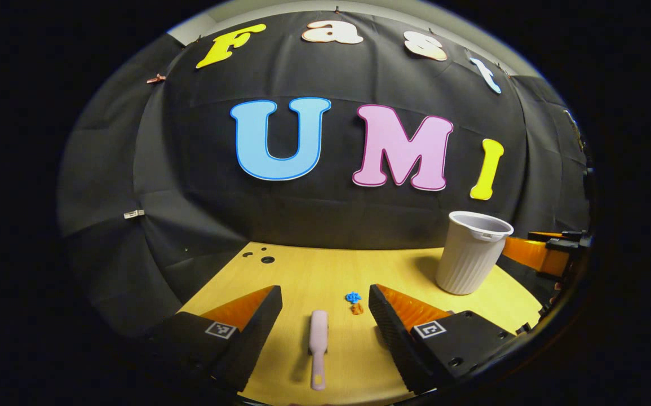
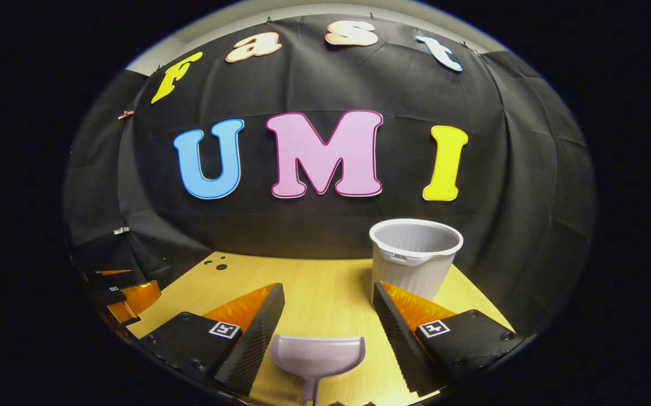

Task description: Pick up the small broom and dustpan from the desktop, sweep the trash into the dustpan with the broom, and then empty the trash into the garbage bin.

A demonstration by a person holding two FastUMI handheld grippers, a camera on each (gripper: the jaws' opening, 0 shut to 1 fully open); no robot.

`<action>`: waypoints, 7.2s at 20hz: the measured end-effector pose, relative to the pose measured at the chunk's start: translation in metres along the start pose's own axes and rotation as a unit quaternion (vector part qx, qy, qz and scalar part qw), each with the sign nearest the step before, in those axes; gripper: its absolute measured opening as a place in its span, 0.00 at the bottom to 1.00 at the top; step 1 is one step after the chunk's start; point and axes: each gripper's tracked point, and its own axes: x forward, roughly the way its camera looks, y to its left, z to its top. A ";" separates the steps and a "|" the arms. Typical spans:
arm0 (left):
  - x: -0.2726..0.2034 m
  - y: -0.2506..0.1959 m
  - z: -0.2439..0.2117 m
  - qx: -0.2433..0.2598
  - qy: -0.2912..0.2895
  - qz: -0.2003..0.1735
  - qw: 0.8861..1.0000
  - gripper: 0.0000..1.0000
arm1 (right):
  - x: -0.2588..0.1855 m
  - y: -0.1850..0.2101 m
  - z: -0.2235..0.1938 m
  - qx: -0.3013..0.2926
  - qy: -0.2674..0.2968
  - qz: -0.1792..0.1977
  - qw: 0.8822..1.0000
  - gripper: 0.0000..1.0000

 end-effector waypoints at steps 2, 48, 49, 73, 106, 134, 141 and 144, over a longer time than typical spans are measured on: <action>0.008 0.004 -0.016 -0.003 0.028 -0.001 1.000 0.98 | 0.000 -0.002 -0.008 -0.008 0.010 0.001 1.000 0.98; 0.107 0.007 -0.261 0.039 0.409 -0.041 0.911 0.30 | 0.018 -0.017 -0.196 0.048 0.318 0.015 0.947 0.99; 0.107 0.008 -0.260 0.041 0.404 -0.045 0.913 0.30 | 0.011 -0.015 -0.202 0.054 0.330 0.013 0.942 0.99; 0.139 0.043 -0.171 0.049 0.307 -0.046 0.949 0.29 | 0.025 0.008 -0.325 0.049 0.465 -0.050 0.883 0.94; 0.288 0.002 -0.195 0.285 0.360 -0.153 0.875 0.27 | 0.018 -0.029 -0.299 -0.098 0.449 0.073 0.885 0.36; 0.127 -0.178 -0.201 0.153 0.429 -0.327 0.828 0.27 | 0.003 -0.031 -0.301 -0.138 0.437 0.188 0.869 0.36; 0.090 -0.107 -0.154 0.065 0.319 -0.217 0.921 0.27 | 0.003 -0.031 -0.298 -0.135 0.423 0.170 0.880 0.36; 0.085 -0.070 -0.174 0.052 0.314 -0.189 0.929 0.27 | 0.000 -0.033 -0.293 -0.146 0.414 0.161 0.884 0.36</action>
